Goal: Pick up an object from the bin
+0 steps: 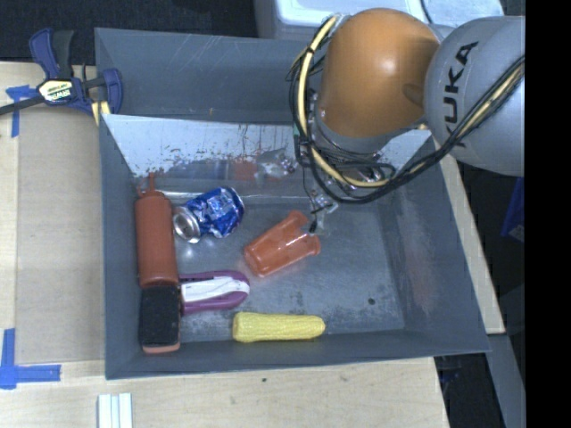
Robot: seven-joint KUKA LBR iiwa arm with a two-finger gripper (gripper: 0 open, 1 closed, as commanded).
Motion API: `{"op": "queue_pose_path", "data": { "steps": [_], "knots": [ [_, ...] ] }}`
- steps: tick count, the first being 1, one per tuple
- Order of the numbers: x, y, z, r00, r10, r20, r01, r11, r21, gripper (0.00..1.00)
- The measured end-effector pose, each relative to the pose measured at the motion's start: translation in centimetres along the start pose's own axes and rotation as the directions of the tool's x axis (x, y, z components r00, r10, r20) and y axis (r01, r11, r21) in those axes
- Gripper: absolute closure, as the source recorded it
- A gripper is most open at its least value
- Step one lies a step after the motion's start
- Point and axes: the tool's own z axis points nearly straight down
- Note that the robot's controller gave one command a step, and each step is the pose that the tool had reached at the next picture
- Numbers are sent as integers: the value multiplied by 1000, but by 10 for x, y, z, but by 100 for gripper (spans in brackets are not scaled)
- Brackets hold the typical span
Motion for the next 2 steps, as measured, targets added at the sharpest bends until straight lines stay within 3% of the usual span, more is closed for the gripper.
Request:
{"op": "queue_pose_path", "data": {
  "steps": [1,2],
  "knots": [
    [-29,0,55,1000,3,-11,-3,1000,-16,0],
    [-28,2,38,982,-189,6,189,982,3,0]
  ]
}}
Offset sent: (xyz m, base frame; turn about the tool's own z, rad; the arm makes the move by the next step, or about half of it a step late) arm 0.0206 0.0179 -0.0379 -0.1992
